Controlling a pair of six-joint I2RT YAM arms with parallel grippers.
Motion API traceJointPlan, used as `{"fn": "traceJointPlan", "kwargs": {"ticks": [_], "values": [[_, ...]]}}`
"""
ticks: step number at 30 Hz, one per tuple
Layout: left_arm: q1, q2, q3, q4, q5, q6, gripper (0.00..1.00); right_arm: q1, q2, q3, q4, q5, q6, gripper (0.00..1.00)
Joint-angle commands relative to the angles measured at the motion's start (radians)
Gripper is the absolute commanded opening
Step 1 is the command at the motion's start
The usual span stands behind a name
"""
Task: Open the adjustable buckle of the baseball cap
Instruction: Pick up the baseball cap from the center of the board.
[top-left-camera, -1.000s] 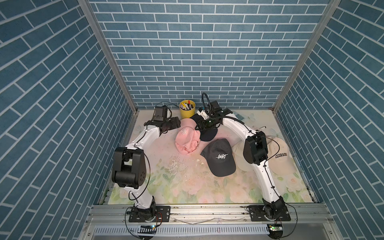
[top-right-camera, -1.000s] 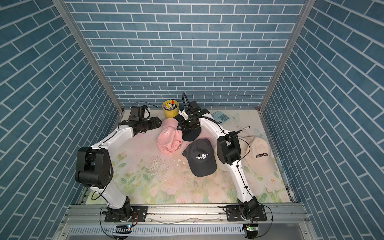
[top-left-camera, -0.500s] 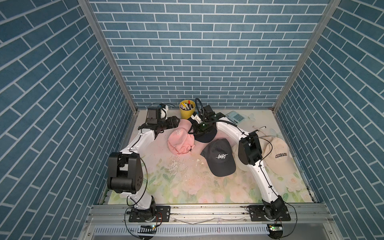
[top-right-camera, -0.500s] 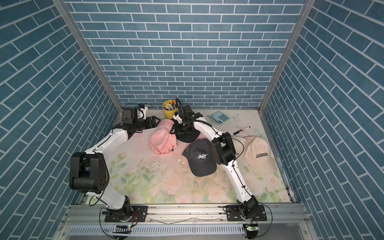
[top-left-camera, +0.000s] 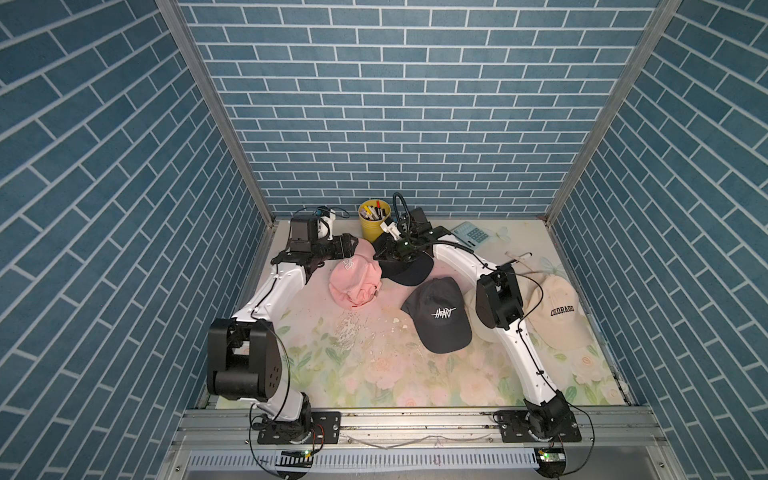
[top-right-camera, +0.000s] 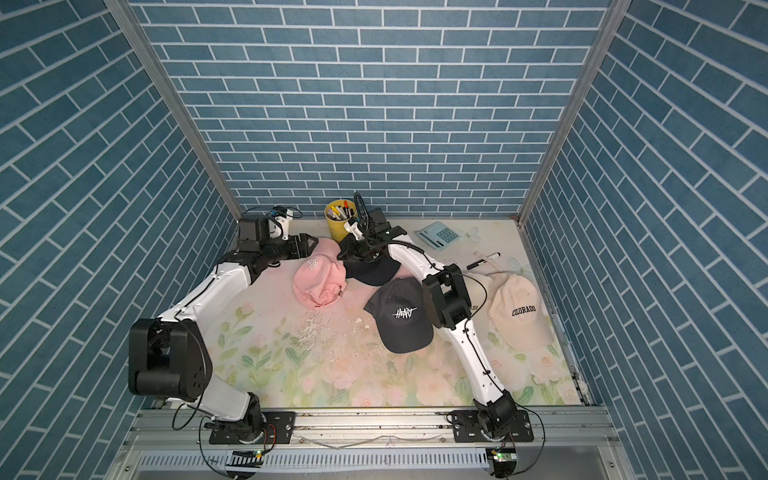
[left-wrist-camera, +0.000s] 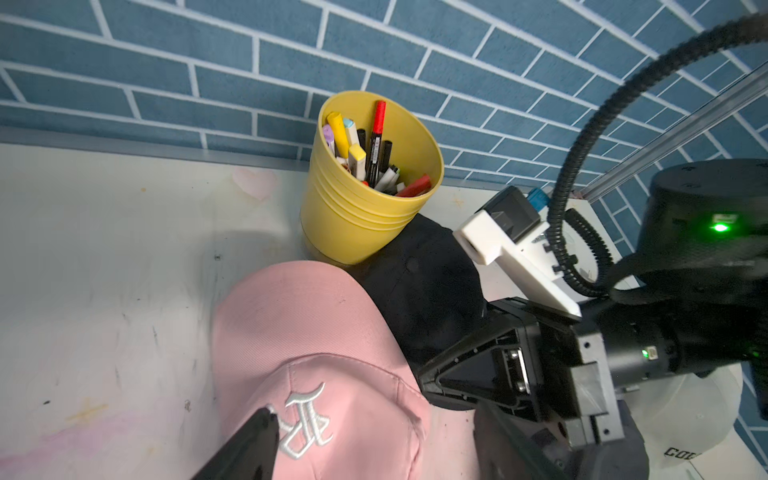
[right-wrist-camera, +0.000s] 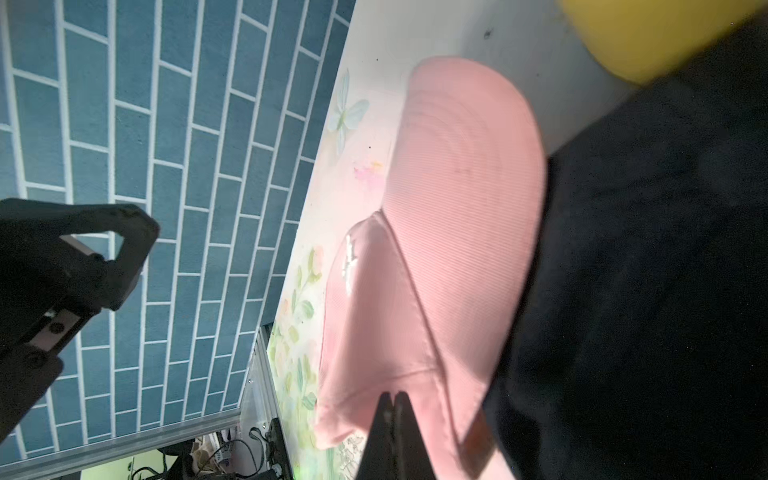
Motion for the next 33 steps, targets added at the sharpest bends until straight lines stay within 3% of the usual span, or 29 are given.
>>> {"fn": "traceJointPlan", "kwargs": {"ticks": [1,5,6,7,13,18,21,27,33], "values": [[0.002,-0.059,-0.015,0.001,-0.033,0.045,0.78,0.008,-0.032,0.029,0.043,-0.048,0.077,0.0],[0.002,-0.098,-0.033,-0.002,-0.047,0.058,0.78,0.011,-0.025,0.053,-0.093,-0.005,-0.016,0.02],[0.002,-0.106,-0.039,-0.004,-0.048,0.059,0.78,0.011,-0.03,0.05,-0.154,0.019,-0.059,0.14],[0.002,-0.11,-0.05,-0.011,-0.052,0.059,0.79,0.011,-0.046,0.028,-0.202,0.046,-0.095,0.2],[0.002,-0.077,-0.117,-0.067,-0.057,0.004,0.78,0.01,-0.195,-0.283,-0.065,0.165,-0.166,0.43],[-0.005,-0.118,-0.199,-0.05,-0.036,0.008,0.78,0.029,-0.205,-0.333,-0.015,0.216,-0.252,0.49],[-0.035,-0.114,-0.196,-0.106,-0.106,0.044,0.78,0.054,-0.185,-0.296,-0.026,0.272,-0.319,0.52],[-0.171,-0.074,-0.183,-0.165,-0.308,0.09,0.8,0.031,-0.214,-0.33,0.024,0.337,-0.294,0.53],[-0.241,0.005,-0.155,-0.16,-0.398,0.113,0.82,-0.002,-0.303,-0.419,0.033,0.364,-0.315,0.53]]}}
